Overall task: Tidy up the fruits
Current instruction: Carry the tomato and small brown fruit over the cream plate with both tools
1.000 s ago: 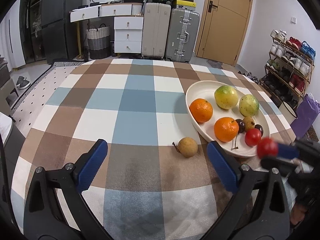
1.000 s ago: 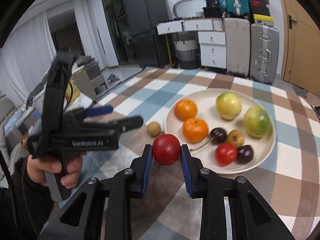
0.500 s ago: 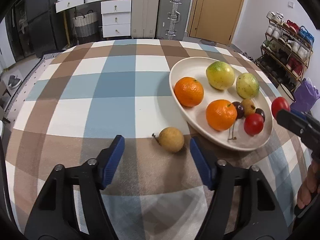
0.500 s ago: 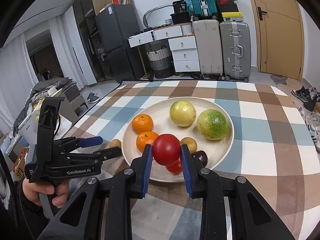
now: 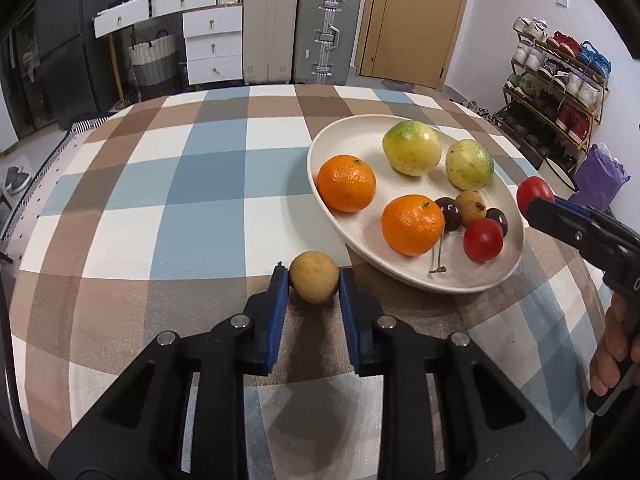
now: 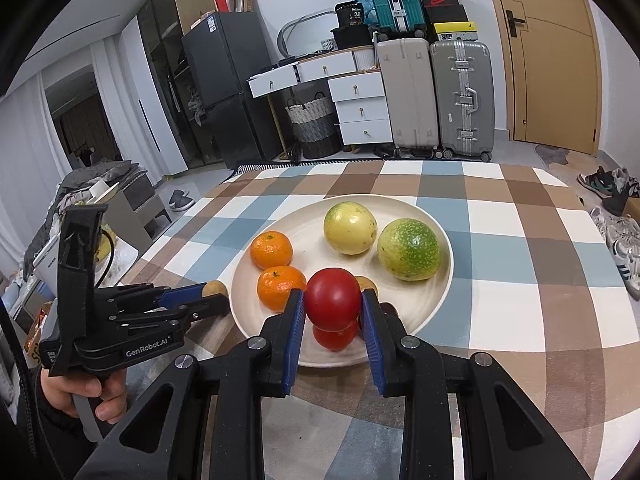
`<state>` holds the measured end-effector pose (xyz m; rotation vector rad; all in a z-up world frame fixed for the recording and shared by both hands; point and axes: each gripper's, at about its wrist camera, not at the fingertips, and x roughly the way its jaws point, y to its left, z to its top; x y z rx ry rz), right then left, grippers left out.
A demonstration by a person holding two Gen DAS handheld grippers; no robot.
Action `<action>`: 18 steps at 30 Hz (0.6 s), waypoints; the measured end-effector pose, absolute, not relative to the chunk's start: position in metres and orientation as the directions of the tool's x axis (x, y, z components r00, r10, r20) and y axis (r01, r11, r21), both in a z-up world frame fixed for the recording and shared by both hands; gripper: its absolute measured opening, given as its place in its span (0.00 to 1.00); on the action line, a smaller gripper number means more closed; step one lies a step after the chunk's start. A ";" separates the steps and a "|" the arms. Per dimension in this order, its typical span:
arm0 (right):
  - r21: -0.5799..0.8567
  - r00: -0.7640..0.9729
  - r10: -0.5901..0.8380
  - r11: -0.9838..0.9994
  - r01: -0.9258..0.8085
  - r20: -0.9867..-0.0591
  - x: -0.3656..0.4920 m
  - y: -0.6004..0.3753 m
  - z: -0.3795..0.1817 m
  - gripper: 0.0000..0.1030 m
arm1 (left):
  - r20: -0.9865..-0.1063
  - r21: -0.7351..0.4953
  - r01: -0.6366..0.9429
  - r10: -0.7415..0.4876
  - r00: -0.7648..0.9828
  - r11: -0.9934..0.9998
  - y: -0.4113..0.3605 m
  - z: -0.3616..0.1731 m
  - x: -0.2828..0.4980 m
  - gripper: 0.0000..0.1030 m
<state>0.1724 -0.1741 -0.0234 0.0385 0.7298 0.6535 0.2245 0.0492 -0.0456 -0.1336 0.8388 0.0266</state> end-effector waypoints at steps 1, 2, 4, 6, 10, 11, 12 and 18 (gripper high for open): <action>0.255 0.558 0.567 0.803 -0.538 -0.607 0.173 -0.175 -0.024 0.28 | -0.733 -0.108 -0.074 -0.029 0.680 0.991 0.049 -0.042 0.222 0.22; 0.258 0.559 0.566 0.805 -0.534 -0.606 0.174 -0.177 -0.024 0.28 | -0.721 -0.112 -0.070 -0.032 0.692 0.991 0.049 -0.040 0.219 0.22; 0.260 0.560 0.563 0.807 -0.530 -0.608 0.175 -0.178 -0.024 0.28 | -0.693 -0.115 -0.063 -0.035 0.720 0.991 0.049 -0.032 0.213 0.22; 0.260 0.564 0.561 0.810 -0.526 -0.606 0.176 -0.179 -0.024 0.28 | -0.674 -0.121 -0.055 -0.041 0.738 0.991 0.047 -0.025 0.209 0.22; 0.267 0.559 0.560 0.811 -0.520 -0.611 0.178 -0.181 -0.026 0.28 | -0.643 -0.131 -0.028 -0.063 0.763 0.991 0.041 -0.016 0.204 0.22; 0.268 0.554 0.560 0.810 -0.522 -0.615 0.179 -0.180 -0.028 0.28 | -0.639 -0.133 -0.019 -0.072 0.766 0.991 0.039 -0.014 0.203 0.22; 0.265 0.553 0.559 0.810 -0.523 -0.618 0.178 -0.179 -0.028 0.28 | -0.634 -0.135 -0.011 -0.078 0.769 0.991 0.036 -0.013 0.203 0.22; 0.259 0.545 0.554 0.811 -0.524 -0.630 0.179 -0.176 -0.032 0.28 | -0.636 -0.124 0.035 -0.107 0.764 0.992 0.013 -0.015 0.206 0.22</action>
